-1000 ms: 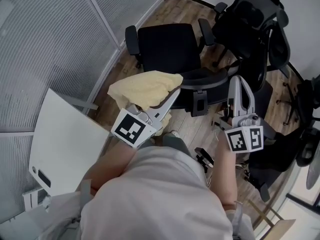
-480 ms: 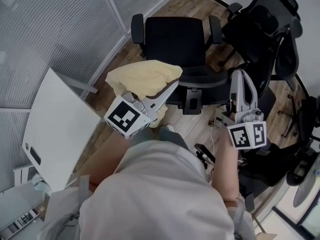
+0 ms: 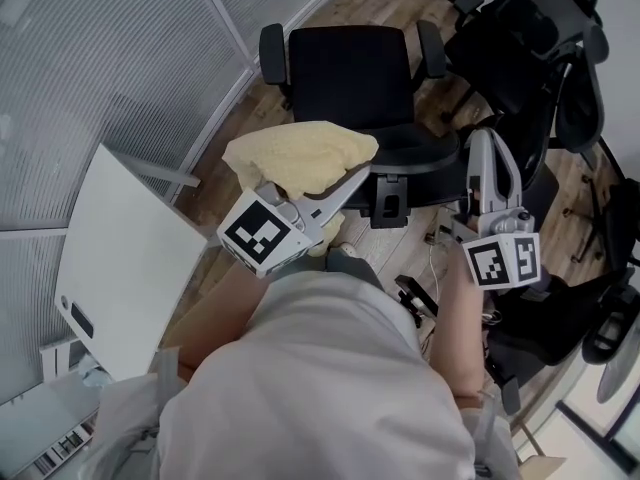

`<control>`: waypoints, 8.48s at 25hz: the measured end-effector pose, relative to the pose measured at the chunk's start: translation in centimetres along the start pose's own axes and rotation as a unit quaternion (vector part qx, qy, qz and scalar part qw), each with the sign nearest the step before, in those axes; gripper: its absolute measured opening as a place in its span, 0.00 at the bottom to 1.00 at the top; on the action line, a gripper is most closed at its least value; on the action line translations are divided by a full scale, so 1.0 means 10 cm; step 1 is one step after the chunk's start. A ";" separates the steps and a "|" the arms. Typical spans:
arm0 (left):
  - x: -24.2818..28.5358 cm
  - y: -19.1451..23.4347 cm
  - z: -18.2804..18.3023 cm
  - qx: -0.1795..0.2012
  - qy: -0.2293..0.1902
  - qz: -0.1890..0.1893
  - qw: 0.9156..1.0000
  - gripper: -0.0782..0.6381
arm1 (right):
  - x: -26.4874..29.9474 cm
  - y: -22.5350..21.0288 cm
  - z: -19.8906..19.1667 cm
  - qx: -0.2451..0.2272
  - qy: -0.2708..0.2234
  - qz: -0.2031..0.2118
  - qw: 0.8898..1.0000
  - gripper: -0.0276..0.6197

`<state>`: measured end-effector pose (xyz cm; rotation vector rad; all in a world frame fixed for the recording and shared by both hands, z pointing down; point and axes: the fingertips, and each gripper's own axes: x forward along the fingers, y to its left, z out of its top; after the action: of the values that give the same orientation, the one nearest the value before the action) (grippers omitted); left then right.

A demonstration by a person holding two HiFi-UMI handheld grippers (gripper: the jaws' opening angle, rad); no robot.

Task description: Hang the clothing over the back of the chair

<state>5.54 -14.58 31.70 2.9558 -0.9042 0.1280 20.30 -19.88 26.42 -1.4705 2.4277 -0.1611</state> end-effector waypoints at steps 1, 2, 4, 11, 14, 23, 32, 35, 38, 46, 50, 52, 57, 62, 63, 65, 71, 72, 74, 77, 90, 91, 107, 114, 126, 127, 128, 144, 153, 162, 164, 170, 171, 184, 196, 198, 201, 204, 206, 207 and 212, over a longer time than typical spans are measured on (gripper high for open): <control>0.02 -0.01 0.00 -0.001 0.001 -0.006 1.000 0.18 | 0.01 0.00 0.00 0.000 0.001 -0.002 1.000 0.08; 0.03 -0.01 0.01 -0.002 0.002 -0.012 1.000 0.18 | 0.02 0.00 0.00 0.000 0.000 -0.003 1.000 0.08; 0.06 -0.01 0.01 -0.006 0.004 -0.023 1.000 0.18 | 0.05 0.01 -0.01 -0.001 0.000 -0.006 1.000 0.08; 0.13 -0.14 0.01 -0.021 -0.004 -0.076 0.997 0.18 | 0.08 0.02 -0.04 -0.007 0.000 -0.011 1.000 0.08; 0.14 -0.22 0.03 -0.026 -0.005 -0.109 0.994 0.18 | 0.08 0.04 -0.07 -0.009 0.003 -0.009 1.000 0.08; 0.23 -0.33 0.14 -0.031 -0.004 -0.164 0.986 0.21 | 0.03 0.02 -0.05 -0.013 0.004 -0.018 1.000 0.08; 0.36 -0.58 0.42 -0.051 -0.016 -0.248 0.967 0.25 | -0.03 -0.04 -0.03 -0.014 0.001 -0.029 0.999 0.08; 0.50 -0.48 0.15 -0.042 0.025 -0.234 0.971 0.30 | -0.03 -0.06 -0.04 -0.014 0.003 -0.032 0.999 0.08; 0.60 -0.36 -0.07 0.019 0.073 -0.189 0.979 0.35 | -0.03 -0.07 -0.06 -0.015 0.005 -0.033 0.999 0.08; 0.72 -0.13 -0.49 0.040 0.166 -0.167 0.971 0.45 | -0.03 -0.07 -0.10 -0.013 0.008 -0.031 0.999 0.08; 0.80 -0.06 -0.67 0.004 0.191 -0.181 0.965 0.49 | -0.02 -0.07 -0.11 -0.012 0.009 -0.029 0.999 0.08; 0.82 -0.03 -0.72 -0.010 0.201 -0.189 0.961 0.51 | -0.02 -0.07 -0.12 -0.012 0.010 -0.029 0.999 0.08; 0.86 0.06 -0.82 0.005 0.230 -0.185 0.956 0.57 | -0.02 -0.06 -0.15 -0.009 0.015 -0.029 0.999 0.08; 0.85 0.07 -0.90 0.013 0.259 -0.201 0.944 0.58 | -0.04 -0.07 -0.15 -0.009 0.017 -0.027 0.999 0.08; 0.86 0.06 -0.92 0.013 0.267 -0.208 0.941 0.58 | -0.04 -0.07 -0.15 -0.008 0.017 -0.027 0.999 0.08; 0.87 0.05 -0.96 0.010 0.284 -0.222 0.933 0.58 | -0.03 -0.08 -0.16 -0.006 0.018 -0.026 0.999 0.08; 0.91 0.07 -1.01 -0.007 0.291 -0.231 0.928 0.58 | 0.01 -0.06 -0.19 -0.004 0.022 -0.019 1.000 0.08; 0.92 0.08 -1.01 -0.015 0.290 -0.234 0.928 0.58 | 0.02 -0.07 -0.20 -0.004 0.022 -0.018 1.000 0.08; 0.94 0.09 -1.01 -0.023 0.290 -0.238 0.927 0.58 | 0.03 -0.07 -0.21 -0.001 0.022 -0.016 1.000 0.08; 0.96 0.08 -1.01 -0.030 0.290 -0.241 0.926 0.58 | 0.03 -0.08 -0.24 0.004 0.023 -0.015 1.000 0.08; 0.94 0.08 -1.01 -0.045 0.297 -0.259 0.918 0.58 | 0.08 -0.10 -0.26 0.014 0.023 -0.004 1.000 0.08; 0.92 0.07 -1.02 -0.044 0.303 -0.260 0.916 0.58 | 0.09 -0.09 -0.26 0.014 0.023 -0.002 1.000 0.08; 0.71 0.10 -1.11 0.029 0.374 -0.271 0.887 0.60 | 0.16 -0.04 -0.28 0.015 0.029 0.022 0.999 0.08; 0.61 0.07 -1.13 0.039 0.400 -0.292 0.868 0.60 | 0.18 -0.03 -0.27 0.014 0.031 0.028 0.999 0.08; 0.60 0.10 -1.17 0.074 0.429 -0.293 0.851 0.64 | 0.20 -0.04 -0.26 0.009 0.028 0.027 0.999 0.08; 0.58 0.09 -1.16 0.069 0.428 -0.300 0.850 0.64 | 0.20 -0.04 -0.26 0.009 0.028 0.027 0.999 0.08; 0.57 0.10 -1.15 0.063 0.429 -0.303 0.849 0.64 | 0.21 -0.03 -0.26 0.009 0.027 0.027 0.999 0.08; 0.55 0.18 -1.22 0.059 0.505 -0.301 0.807 0.64 | 0.16 -0.04 -0.20 0.007 0.023 0.018 1.000 0.08; 0.61 0.16 -1.13 0.109 0.451 -0.317 0.827 0.65 | 0.14 -0.03 -0.22 0.010 0.024 0.019 0.999 0.08; 0.39 0.04 -1.11 0.135 0.474 -0.366 0.789 0.68 | 0.19 0.05 -0.23 0.013 0.028 0.034 0.999 0.08; 0.44 0.06 -1.08 0.139 0.461 -0.367 0.796 0.69 | 0.20 0.07 -0.23 0.014 0.030 0.038 0.999 0.08; 0.62 0.04 -1.12 0.103 0.415 -0.376 0.822 0.69 | 0.21 0.09 -0.36 0.030 0.059 0.061 0.996 0.08; 0.63 0.05 -1.14 0.096 0.414 -0.374 0.825 0.69 | 0.22 0.13 -0.40 0.032 0.067 0.068 0.995 0.08; 0.68 0.09 -1.16 0.104 0.408 -0.343 0.840 0.72 | 0.38 0.74 -1.20 -0.051 0.232 0.184 0.954 0.26; 0.63 0.08 -1.17 0.097 0.414 -0.337 0.840 0.72 | 0.38 0.73 -1.42 -0.116 0.282 0.173 0.937 0.10; 0.63 0.10 -1.15 0.093 0.411 -0.332 0.844 0.72 | 0.39 0.72 -1.42 -0.116 0.284 0.169 0.937 0.10; 0.63 0.13 -1.12 0.072 0.405 -0.321 0.853 0.72 | 0.38 0.69 -1.42 -0.114 0.287 0.165 0.937 0.10; 0.61 0.15 -1.08 0.043 0.399 -0.311 0.861 0.72 | 0.38 0.67 -1.43 -0.113 0.293 0.164 0.935 0.09; 0.59 0.16 -1.07 0.038 0.393 -0.308 0.866 0.72 | 0.39 0.67 -1.43 -0.115 0.296 0.165 0.934 0.09; 0.58 0.17 -1.06 0.036 0.390 -0.306 0.868 0.72 | 0.39 0.66 -1.44 -0.116 0.298 0.165 0.933 0.09; 0.47 0.25 -1.01 0.028 0.368 -0.280 0.886 0.72 | 0.39 0.67 -1.47 -0.130 0.308 0.164 0.928 0.09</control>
<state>7.32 -18.58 42.20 2.6793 0.0539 1.1431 8.40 -20.96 38.02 -1.2054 3.2764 -0.2692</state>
